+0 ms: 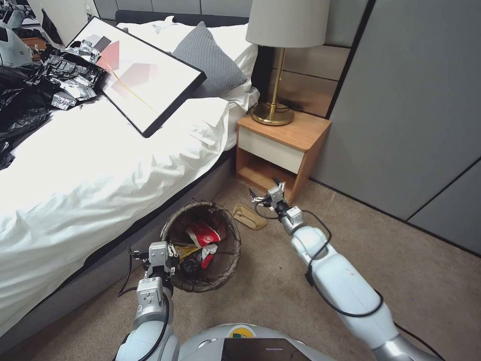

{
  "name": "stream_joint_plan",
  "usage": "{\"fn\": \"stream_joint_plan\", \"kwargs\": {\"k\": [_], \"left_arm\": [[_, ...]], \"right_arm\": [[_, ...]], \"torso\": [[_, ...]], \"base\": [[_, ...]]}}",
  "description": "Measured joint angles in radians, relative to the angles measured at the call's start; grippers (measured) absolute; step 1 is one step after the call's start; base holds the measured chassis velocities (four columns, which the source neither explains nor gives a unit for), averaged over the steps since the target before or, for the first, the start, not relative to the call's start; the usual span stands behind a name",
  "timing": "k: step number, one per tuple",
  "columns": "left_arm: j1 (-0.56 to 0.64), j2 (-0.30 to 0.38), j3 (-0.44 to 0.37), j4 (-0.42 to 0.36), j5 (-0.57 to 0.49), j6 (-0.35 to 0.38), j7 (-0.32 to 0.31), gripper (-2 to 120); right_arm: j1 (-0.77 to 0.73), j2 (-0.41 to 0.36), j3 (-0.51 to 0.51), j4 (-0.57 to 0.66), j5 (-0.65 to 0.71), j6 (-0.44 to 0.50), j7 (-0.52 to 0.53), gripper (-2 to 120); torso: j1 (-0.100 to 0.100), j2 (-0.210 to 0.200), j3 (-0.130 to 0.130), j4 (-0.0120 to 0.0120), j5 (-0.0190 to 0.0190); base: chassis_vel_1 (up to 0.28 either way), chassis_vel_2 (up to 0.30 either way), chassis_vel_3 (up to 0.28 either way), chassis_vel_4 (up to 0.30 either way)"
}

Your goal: Pick up the trash bin, then pick up the garbage from the floor and place it into the trash bin.

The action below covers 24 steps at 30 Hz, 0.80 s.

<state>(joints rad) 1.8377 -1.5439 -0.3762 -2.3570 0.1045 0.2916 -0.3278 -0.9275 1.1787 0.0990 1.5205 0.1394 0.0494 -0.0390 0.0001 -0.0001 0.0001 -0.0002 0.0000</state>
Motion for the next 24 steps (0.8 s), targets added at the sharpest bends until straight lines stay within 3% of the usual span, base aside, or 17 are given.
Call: {"fn": "stream_joint_plan", "kwargs": {"k": [3,10,24], "left_arm": [[-0.002,-0.004,0.006,0.008,0.007,0.000,0.000,0],[0.004,-0.006,0.008,0.007,0.013,-0.001,0.000,0],[0.009,-0.007,0.017,0.010,0.023,-0.004,0.000,0]], "right_arm": [[0.072,0.045,-0.063,-0.152,-0.040,-0.034,-0.015,100],[0.136,0.092,-0.103,-0.338,-0.073,-0.047,-0.047,100],[0.187,0.139,-0.073,-0.576,-0.149,0.049,-0.150,100]], "torso": [[0.000,0.000,0.000,0.0004,0.0000],[0.000,0.000,0.000,0.0000,-0.0001],[0.000,0.000,0.000,0.0002,0.0001]], "base": [[0.000,0.000,0.000,0.000],[0.000,0.000,0.000,0.000],[0.000,0.000,0.000,0.000]]}}
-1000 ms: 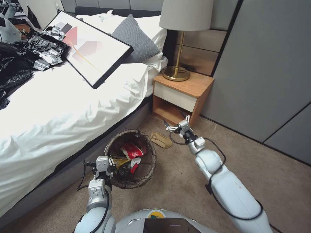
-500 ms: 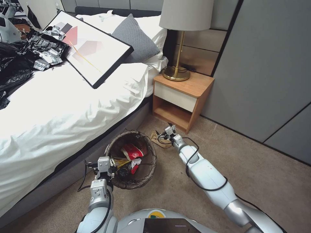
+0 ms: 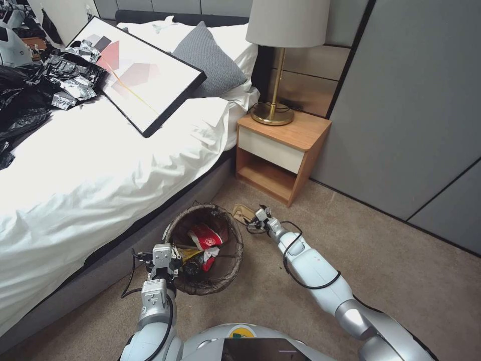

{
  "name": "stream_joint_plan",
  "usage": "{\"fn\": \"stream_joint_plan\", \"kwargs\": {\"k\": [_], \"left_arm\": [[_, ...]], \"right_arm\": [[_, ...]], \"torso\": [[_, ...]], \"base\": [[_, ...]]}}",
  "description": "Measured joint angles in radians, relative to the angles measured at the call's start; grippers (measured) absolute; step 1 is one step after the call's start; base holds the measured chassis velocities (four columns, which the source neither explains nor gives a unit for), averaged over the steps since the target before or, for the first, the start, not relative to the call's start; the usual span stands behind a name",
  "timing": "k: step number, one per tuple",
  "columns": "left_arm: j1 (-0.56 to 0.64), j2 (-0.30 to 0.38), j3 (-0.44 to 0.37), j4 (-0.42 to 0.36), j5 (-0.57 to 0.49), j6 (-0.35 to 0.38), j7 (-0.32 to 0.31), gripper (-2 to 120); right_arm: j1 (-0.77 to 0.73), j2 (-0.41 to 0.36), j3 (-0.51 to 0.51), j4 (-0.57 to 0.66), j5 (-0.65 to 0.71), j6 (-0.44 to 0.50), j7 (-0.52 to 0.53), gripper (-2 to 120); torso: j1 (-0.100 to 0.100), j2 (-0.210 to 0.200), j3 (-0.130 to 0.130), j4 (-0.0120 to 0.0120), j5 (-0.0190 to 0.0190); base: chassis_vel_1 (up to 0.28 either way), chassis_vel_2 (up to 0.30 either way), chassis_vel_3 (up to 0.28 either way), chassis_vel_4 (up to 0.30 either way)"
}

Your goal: Pick up the trash bin, then pick up the garbage from the floor and place it into the trash bin.

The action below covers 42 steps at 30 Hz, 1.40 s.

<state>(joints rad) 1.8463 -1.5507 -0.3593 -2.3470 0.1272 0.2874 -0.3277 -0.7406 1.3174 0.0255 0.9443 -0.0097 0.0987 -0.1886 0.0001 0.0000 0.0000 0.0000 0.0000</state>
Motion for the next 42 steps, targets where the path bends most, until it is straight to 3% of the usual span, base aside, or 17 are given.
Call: {"fn": "stream_joint_plan", "kwargs": {"k": [11,16,18,22,24,26,31,42], "left_arm": [[0.002,-0.004,0.004,0.003,0.007,-0.002,0.000,0],[0.004,-0.003,0.001,0.002,0.008,-0.003,0.000,0],[0.007,-0.001,-0.002,0.002,0.008,-0.004,0.000,0],[0.009,-0.001,-0.001,0.001,0.008,-0.005,0.000,0],[0.010,-0.002,0.001,0.001,0.009,-0.005,0.000,0],[0.011,-0.002,0.001,0.001,0.010,-0.006,-0.001,0],[0.023,-0.002,-0.001,-0.002,0.015,-0.012,-0.002,0],[0.028,-0.003,0.000,-0.011,0.018,-0.013,-0.002,0]], "right_arm": [[0.052,0.040,0.033,-0.152,-0.038,0.047,-0.044,99],[0.075,0.062,0.064,-0.238,-0.048,0.064,-0.058,83],[0.097,0.078,0.096,-0.305,-0.059,0.076,-0.078,70],[0.105,0.087,0.113,-0.339,-0.055,0.077,-0.090,61],[0.111,0.096,0.130,-0.366,-0.052,0.079,-0.097,49],[0.114,0.101,0.137,-0.377,-0.051,0.079,-0.098,46],[0.125,0.118,0.160,-0.430,-0.021,0.070,-0.094,25],[0.129,0.125,0.165,-0.436,-0.005,0.066,-0.083,8]], "torso": [[0.000,0.000,0.000,0.0000,0.0000],[0.000,0.000,0.000,0.0000,-0.0001],[0.000,0.000,0.000,0.0000,-0.0001],[0.000,0.000,0.000,0.0000,0.0000],[0.000,0.000,0.000,-0.0001,-0.0001],[0.000,0.000,0.000,0.0000,-0.0001],[0.000,0.000,0.000,0.0004,0.0001],[0.000,0.000,0.000,-0.0002,-0.0002]], "base": [[0.000,0.000,0.000,0.000],[0.000,0.000,0.000,0.000],[0.000,0.000,0.000,0.000],[0.000,0.000,0.000,0.000],[0.000,0.000,0.000,0.000],[0.000,0.000,0.000,0.000],[0.000,0.000,0.000,0.000],[0.000,0.000,0.000,0.000]]}}
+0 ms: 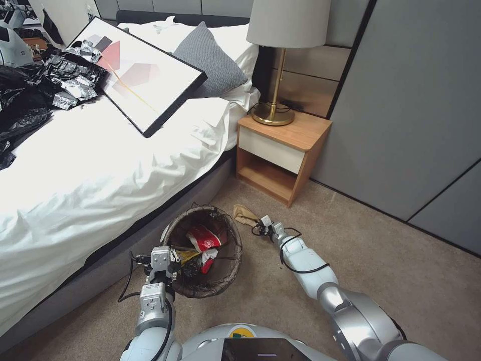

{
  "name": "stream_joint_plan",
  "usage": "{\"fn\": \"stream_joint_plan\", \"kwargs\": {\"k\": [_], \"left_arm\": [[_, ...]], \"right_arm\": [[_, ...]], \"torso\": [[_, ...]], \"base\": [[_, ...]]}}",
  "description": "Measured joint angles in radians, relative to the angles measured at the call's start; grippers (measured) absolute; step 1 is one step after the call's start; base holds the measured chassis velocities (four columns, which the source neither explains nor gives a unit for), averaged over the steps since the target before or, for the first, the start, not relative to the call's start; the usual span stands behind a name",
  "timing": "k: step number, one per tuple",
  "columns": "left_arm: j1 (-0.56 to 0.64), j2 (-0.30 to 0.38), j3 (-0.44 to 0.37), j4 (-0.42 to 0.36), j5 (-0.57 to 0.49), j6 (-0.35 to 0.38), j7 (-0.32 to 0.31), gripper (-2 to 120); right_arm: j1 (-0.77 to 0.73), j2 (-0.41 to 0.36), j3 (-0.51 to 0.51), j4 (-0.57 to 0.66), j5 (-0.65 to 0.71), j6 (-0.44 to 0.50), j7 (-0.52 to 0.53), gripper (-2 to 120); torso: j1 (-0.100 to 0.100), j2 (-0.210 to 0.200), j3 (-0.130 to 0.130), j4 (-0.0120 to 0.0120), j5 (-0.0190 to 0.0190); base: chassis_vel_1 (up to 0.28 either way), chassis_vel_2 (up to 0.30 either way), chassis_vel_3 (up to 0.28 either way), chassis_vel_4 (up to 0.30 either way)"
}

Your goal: Pick up the trash bin, then pick up the garbage from the floor and place it into the trash bin.

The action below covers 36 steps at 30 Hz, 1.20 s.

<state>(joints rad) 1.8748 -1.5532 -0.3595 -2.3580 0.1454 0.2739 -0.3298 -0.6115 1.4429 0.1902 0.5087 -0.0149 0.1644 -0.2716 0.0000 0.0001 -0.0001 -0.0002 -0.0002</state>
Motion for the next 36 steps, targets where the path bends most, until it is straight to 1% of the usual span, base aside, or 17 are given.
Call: {"fn": "stream_joint_plan", "kwargs": {"k": [9,16,18,19,20,21,23,24,25,27,28,29,30,32,33,35,36], "left_arm": [[0.001,0.001,-0.003,-0.007,0.001,-0.001,-0.001,0],[-0.010,0.001,0.004,0.000,0.001,-0.001,-0.001,0],[-0.014,0.003,0.004,0.004,0.000,-0.001,0.000,0],[-0.014,0.003,0.004,0.005,0.000,-0.001,0.000,0],[-0.018,0.005,0.004,0.010,-0.001,-0.001,0.000,0],[-0.018,0.005,0.004,0.010,-0.001,-0.001,0.000,0],[-0.021,0.007,0.005,0.015,-0.003,-0.001,0.001,0],[-0.021,0.007,0.005,0.015,-0.003,-0.001,0.001,0],[-0.024,0.010,0.007,0.019,-0.005,0.000,0.001,0],[-0.026,0.012,0.008,0.023,-0.007,0.001,0.002,0],[-0.026,0.012,0.010,0.026,-0.011,0.002,0.002,0],[-0.026,0.012,0.010,0.026,-0.011,0.002,0.002,0],[-0.026,0.013,0.012,0.028,-0.014,0.004,0.002,0],[-0.026,0.014,0.013,0.029,-0.016,0.005,0.002,0],[-0.026,0.014,0.013,0.029,-0.016,0.005,0.002,0],[-0.026,0.014,0.017,0.032,-0.017,0.006,0.002,0],[-0.026,0.014,0.017,0.032,-0.017,0.006,0.002,0]], "right_arm": [[-0.003,-0.005,-0.006,0.034,0.005,-0.004,0.027,8],[-0.056,-0.031,-0.012,0.162,0.071,-0.002,0.079,8],[-0.120,-0.053,-0.021,0.302,0.163,-0.010,0.101,8],[-0.133,-0.058,-0.023,0.331,0.180,-0.011,0.104,8],[-0.204,-0.080,-0.024,0.479,0.254,-0.007,0.107,8],[-0.204,-0.080,-0.024,0.479,0.254,-0.007,0.107,8],[-0.280,-0.106,-0.021,0.648,0.334,0.012,0.094,8],[-0.280,-0.106,-0.021,0.648,0.334,0.012,0.094,8],[-0.319,-0.122,-0.013,0.748,0.375,0.057,0.060,8],[-0.361,-0.143,-0.004,0.857,0.432,0.102,0.002,8],[-0.416,-0.181,0.000,0.989,0.517,0.140,-0.108,8],[-0.416,-0.181,0.000,0.989,0.517,0.140,-0.108,8],[-0.455,-0.220,0.002,1.089,0.567,0.151,-0.205,8],[-0.507,-0.284,0.002,1.216,0.624,0.147,-0.320,8],[-0.507,-0.284,0.002,1.216,0.624,0.147,-0.320,8],[-0.568,-0.356,-0.008,1.324,0.660,0.129,-0.396,8],[-0.568,-0.356,-0.008,1.324,0.660,0.129,-0.396,8]], "torso": [[0.000,0.000,0.000,0.0001,0.0001],[0.000,0.000,0.000,0.0003,0.0001],[0.000,0.000,0.000,0.0003,0.0002],[0.000,0.000,0.000,0.0002,0.0002],[0.000,0.000,0.000,0.0002,0.0002],[0.000,0.000,0.000,0.0002,0.0002],[0.000,0.000,0.000,0.0000,0.0003],[0.000,0.000,0.000,0.0000,0.0003],[0.000,0.000,0.000,0.0001,0.0000],[0.000,0.000,0.000,0.0002,0.0001],[0.000,0.000,0.000,0.0002,0.0002],[0.000,0.000,0.000,0.0002,0.0002],[0.000,0.000,0.000,0.0002,0.0004],[0.000,0.000,0.000,0.0002,0.0002],[0.000,0.000,0.000,0.0002,0.0002],[0.000,0.000,0.000,-0.0001,0.0000],[0.000,0.000,0.000,-0.0001,0.0000]], "base": [[0.000,0.000,0.000,0.000],[0.000,0.000,0.000,0.000],[0.000,0.000,0.000,0.000],[0.000,0.000,0.000,0.000],[0.000,0.000,0.000,0.000],[0.000,0.000,0.000,0.000],[0.000,0.000,0.000,0.000],[0.000,0.000,0.000,0.000],[0.000,0.000,0.000,0.000],[0.000,0.000,0.000,0.000],[0.000,0.000,0.000,0.000],[0.000,0.000,0.000,0.000],[0.000,0.000,0.000,0.000],[0.000,0.000,0.000,0.000],[0.000,0.000,0.000,0.000],[0.000,0.000,0.000,0.000],[0.000,0.000,0.000,0.000]]}}
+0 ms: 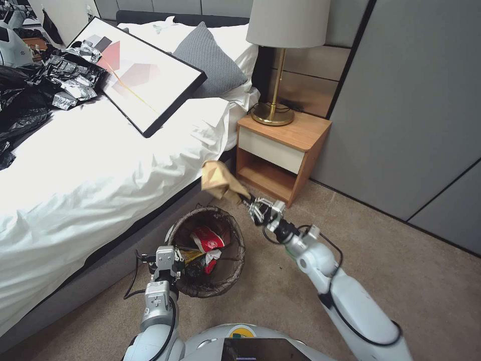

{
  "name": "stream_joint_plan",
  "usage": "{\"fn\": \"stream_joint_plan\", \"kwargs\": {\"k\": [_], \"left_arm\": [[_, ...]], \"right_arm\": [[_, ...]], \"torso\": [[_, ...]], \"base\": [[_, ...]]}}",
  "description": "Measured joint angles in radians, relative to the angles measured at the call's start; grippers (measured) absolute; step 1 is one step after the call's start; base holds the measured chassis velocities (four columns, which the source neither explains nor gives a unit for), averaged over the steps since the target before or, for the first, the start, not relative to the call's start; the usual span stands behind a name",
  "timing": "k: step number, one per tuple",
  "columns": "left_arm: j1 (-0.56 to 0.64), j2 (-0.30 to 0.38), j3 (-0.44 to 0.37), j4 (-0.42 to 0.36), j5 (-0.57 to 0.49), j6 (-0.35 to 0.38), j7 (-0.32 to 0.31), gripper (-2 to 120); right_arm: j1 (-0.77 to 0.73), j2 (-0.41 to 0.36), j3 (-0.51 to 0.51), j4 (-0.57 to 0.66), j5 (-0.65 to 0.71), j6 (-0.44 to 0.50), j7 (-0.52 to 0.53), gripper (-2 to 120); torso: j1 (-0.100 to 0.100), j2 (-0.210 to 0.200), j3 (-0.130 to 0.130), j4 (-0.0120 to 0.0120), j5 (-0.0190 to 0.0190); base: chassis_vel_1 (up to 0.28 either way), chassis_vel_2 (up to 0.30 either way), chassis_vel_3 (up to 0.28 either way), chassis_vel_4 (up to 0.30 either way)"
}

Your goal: Pick up the trash bin, then pick up the garbage from the floor and place it into the trash bin.

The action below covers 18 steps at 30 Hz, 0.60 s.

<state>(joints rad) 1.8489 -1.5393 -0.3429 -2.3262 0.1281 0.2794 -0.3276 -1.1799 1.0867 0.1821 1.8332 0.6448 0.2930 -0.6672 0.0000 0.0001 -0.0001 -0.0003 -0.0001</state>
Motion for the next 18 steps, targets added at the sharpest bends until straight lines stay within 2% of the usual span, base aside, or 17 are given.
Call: {"fn": "stream_joint_plan", "kwargs": {"k": [2,7,18], "left_arm": [[-0.001,-0.001,0.005,0.002,-0.001,0.000,0.001,0],[-0.005,-0.001,0.006,0.004,-0.003,0.001,0.001,0],[-0.015,0.005,0.005,0.003,-0.014,0.004,0.001,0]], "right_arm": [[-0.038,-0.026,-0.019,0.046,-0.005,-0.002,-0.029,8],[-0.078,-0.036,-0.052,0.074,-0.036,-0.001,-0.052,8],[-0.153,-0.020,-0.073,-0.003,-0.110,0.046,-0.087,8]], "torso": [[0.000,0.000,0.000,0.0001,0.0001],[0.000,0.000,0.000,0.0005,0.0002],[0.000,0.000,0.000,0.0003,0.0000]], "base": [[0.000,0.000,0.000,0.000],[0.000,0.000,0.000,0.000],[0.000,0.000,0.000,0.000]]}}
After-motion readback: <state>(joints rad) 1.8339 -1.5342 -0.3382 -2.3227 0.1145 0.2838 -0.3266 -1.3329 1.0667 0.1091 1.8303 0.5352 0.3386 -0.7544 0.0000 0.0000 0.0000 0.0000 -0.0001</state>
